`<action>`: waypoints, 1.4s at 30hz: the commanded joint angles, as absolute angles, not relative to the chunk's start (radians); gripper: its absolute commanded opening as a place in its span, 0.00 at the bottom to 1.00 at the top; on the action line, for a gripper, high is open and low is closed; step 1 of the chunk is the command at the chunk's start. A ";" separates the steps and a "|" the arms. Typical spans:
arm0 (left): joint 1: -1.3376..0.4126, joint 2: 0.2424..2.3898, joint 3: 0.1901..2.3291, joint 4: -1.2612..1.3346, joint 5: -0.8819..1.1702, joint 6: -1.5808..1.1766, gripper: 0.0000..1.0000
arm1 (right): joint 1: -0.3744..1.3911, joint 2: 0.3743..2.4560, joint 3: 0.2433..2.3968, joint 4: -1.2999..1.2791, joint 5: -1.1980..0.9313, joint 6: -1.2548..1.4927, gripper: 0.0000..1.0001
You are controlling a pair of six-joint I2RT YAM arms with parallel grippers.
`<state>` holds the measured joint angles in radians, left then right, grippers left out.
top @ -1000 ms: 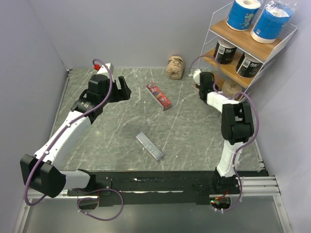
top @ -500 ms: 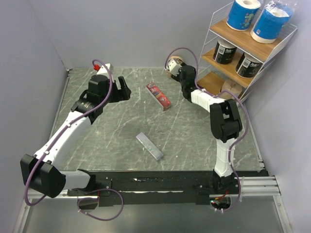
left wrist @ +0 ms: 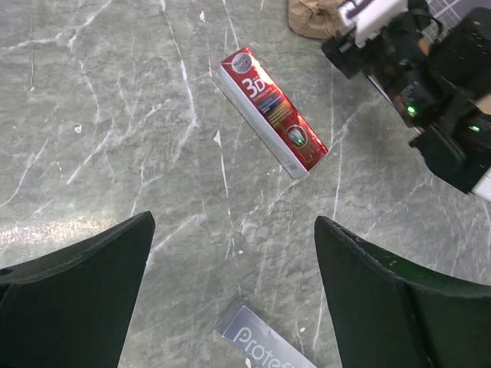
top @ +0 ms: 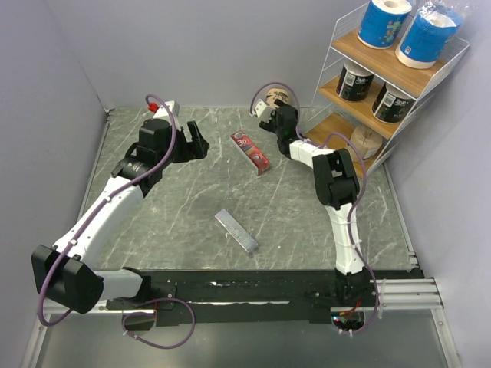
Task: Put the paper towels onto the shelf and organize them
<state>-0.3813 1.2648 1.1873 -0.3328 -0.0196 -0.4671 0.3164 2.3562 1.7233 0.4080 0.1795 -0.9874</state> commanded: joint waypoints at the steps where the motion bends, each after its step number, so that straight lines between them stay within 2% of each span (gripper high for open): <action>1: -0.385 1.252 1.186 -0.281 0.006 -0.482 0.92 | 0.314 2.434 1.853 0.492 0.164 -1.034 0.81; 7: -0.385 1.256 1.186 -0.281 0.012 -0.485 0.92 | 0.316 2.543 2.002 0.476 0.183 -1.066 0.84; 17: -0.385 1.256 1.189 -0.281 0.029 -0.488 0.91 | 0.302 2.663 2.166 0.439 0.170 -1.120 0.83; 23: -0.385 1.252 1.189 -0.281 0.023 -0.488 0.92 | 0.298 2.730 2.246 0.449 0.170 -1.134 0.74; 27: -0.385 1.259 1.186 -0.279 0.023 -0.489 0.91 | 0.291 2.752 2.275 0.451 0.160 -1.134 0.63; 30: -0.385 1.266 1.187 -0.279 0.021 -0.488 0.91 | 0.290 2.741 2.257 0.469 0.160 -1.134 0.54; 36: -0.383 1.269 1.183 -0.276 0.020 -0.492 0.91 | 0.293 2.645 2.152 0.551 0.172 -1.128 0.50; 42: -0.379 1.262 1.180 -0.273 0.003 -0.488 0.91 | 0.313 2.426 1.860 0.649 0.179 -1.055 0.41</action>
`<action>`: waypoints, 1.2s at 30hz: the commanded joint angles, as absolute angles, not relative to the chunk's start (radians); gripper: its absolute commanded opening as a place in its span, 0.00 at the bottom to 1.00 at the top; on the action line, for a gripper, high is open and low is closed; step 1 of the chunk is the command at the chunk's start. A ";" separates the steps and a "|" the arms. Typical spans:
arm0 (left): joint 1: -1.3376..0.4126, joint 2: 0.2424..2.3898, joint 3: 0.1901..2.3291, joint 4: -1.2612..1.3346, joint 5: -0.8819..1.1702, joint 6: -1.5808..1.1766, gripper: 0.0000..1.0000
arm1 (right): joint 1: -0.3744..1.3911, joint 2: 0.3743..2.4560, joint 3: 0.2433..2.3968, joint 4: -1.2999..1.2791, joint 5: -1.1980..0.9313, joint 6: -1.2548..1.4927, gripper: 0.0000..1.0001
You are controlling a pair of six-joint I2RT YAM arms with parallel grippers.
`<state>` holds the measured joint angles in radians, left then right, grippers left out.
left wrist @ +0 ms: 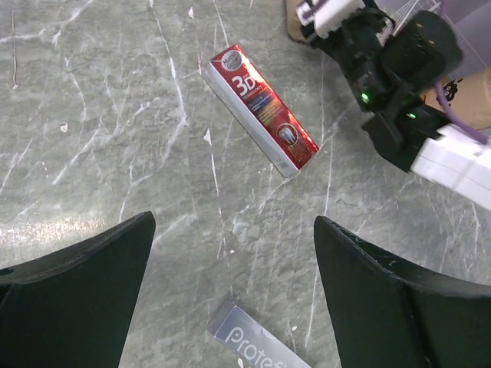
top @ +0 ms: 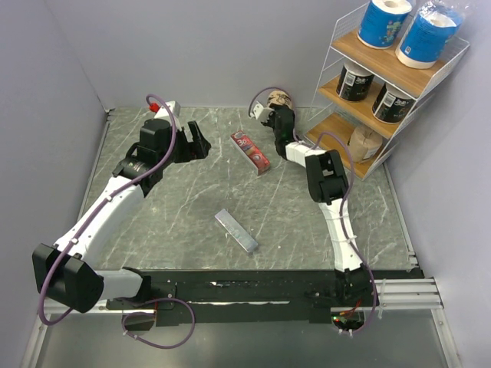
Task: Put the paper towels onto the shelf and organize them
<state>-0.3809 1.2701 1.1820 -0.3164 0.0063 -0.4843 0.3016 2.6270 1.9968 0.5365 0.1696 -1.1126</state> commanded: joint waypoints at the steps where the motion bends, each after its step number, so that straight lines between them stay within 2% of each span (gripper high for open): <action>1: -0.377 1.262 1.177 -0.273 0.003 -0.488 0.91 | 0.321 2.399 1.817 0.663 0.186 -1.057 0.40; 8: -0.376 1.243 1.169 -0.272 -0.043 -0.485 0.90 | 0.423 2.082 1.307 0.772 0.331 -0.983 0.38; 12: -0.376 1.221 1.164 -0.265 -0.064 -0.480 0.90 | 0.511 1.791 1.074 0.652 0.408 -0.760 0.38; 13: -0.376 1.216 1.160 -0.262 -0.071 -0.482 0.90 | 0.520 1.743 1.012 0.540 0.410 -0.717 0.38; 15: -0.376 1.204 1.155 -0.259 -0.089 -0.479 0.90 | 0.541 1.610 0.961 0.424 0.426 -0.582 0.38; 20: -0.376 1.197 1.149 -0.259 -0.120 -0.476 0.90 | 0.561 1.402 0.939 -0.132 0.307 -0.281 0.39; 23: -0.377 1.190 1.149 -0.256 -0.120 -0.479 0.90 | 0.561 1.278 0.928 -0.308 0.236 -0.178 0.40; 29: -0.377 1.187 1.144 -0.250 -0.110 -0.480 0.90 | 0.482 1.155 0.882 -0.400 0.115 -0.101 0.41; 36: -0.379 1.192 1.146 -0.253 -0.107 -0.472 0.91 | 0.391 1.163 0.830 -0.436 0.048 -0.072 0.43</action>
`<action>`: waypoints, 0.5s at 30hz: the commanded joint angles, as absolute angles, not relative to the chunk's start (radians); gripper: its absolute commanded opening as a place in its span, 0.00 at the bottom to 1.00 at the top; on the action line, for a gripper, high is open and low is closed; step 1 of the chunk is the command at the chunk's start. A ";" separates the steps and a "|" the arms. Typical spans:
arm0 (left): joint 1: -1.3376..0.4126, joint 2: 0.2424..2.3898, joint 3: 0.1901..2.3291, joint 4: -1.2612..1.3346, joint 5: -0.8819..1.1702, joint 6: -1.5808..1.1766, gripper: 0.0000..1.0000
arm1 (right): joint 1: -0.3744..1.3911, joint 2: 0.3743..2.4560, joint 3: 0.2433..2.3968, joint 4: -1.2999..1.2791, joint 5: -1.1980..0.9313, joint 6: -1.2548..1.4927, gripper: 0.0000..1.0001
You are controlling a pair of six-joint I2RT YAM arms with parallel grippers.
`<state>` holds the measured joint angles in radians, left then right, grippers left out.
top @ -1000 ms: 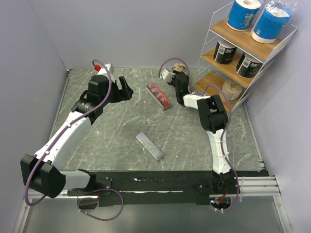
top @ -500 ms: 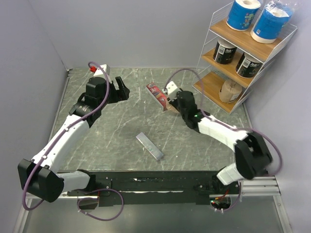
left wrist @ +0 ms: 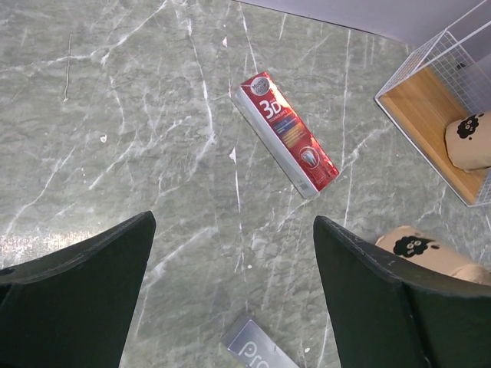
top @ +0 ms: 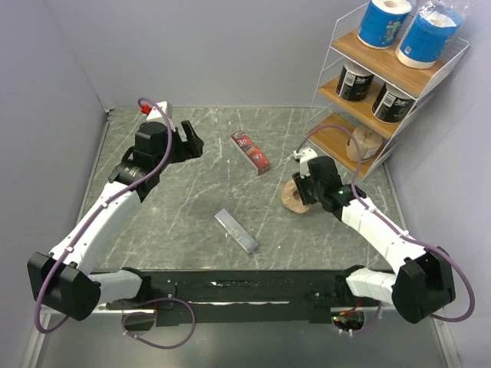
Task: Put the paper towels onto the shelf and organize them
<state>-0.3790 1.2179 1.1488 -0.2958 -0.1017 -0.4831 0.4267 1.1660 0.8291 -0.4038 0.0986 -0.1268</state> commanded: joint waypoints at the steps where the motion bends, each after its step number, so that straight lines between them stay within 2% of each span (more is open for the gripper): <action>1: -0.377 1.190 1.146 -0.252 -0.107 -0.474 0.91 | 0.385 1.175 0.842 -0.458 0.045 -0.068 0.43; 4: -0.379 1.192 1.143 -0.247 -0.101 -0.476 0.91 | 0.361 1.209 0.871 -0.506 0.067 -0.043 0.48; 8: -0.379 1.198 1.147 -0.252 -0.100 -0.472 0.91 | 0.354 1.189 0.925 -0.575 0.126 -0.023 0.64; 15: -0.379 1.201 1.150 -0.255 -0.101 -0.476 0.92 | 0.365 1.124 0.979 -0.617 0.103 -0.002 0.74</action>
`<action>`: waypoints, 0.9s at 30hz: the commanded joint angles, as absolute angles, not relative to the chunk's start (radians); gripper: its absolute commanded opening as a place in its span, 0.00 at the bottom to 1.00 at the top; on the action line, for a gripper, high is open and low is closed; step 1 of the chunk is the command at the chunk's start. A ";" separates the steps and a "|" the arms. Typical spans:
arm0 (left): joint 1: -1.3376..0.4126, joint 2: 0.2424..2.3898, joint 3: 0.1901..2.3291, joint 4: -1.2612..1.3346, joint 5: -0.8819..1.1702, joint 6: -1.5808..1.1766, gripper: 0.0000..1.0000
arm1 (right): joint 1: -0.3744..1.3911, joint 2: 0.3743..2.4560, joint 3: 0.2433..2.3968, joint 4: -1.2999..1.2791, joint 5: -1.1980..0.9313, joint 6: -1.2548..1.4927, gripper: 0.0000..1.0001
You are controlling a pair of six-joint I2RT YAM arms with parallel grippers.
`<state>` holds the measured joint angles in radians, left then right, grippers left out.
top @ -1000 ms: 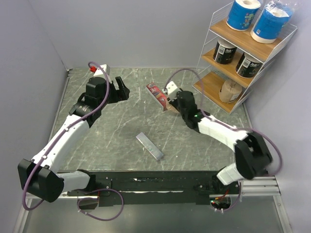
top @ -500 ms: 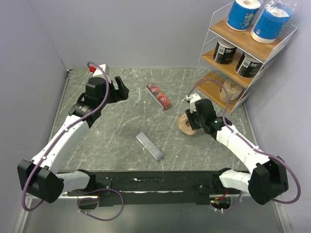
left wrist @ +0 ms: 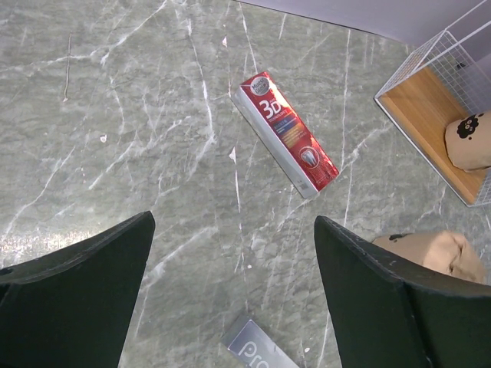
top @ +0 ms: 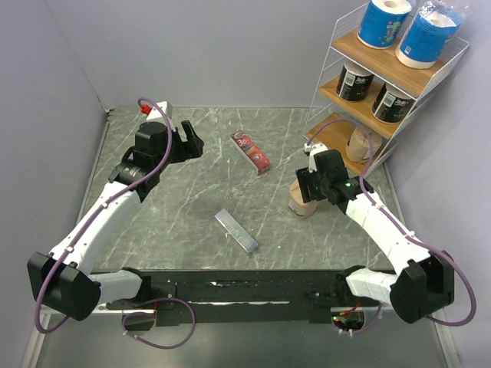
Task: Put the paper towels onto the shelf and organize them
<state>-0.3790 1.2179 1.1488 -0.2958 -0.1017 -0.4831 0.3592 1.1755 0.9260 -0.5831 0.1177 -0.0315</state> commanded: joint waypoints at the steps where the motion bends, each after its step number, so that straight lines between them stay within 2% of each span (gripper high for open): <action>1: -0.379 1.201 1.149 -0.255 -0.101 -0.474 0.92 | 0.374 1.121 0.974 -0.614 0.095 -0.002 0.75; 8: -0.379 1.213 1.155 -0.259 -0.088 -0.469 0.93 | 0.459 1.134 0.940 -0.552 0.080 -0.011 0.77; 27: -0.379 1.218 1.160 -0.267 -0.098 -0.469 0.92 | 0.517 1.255 0.922 -0.473 0.153 -0.054 0.70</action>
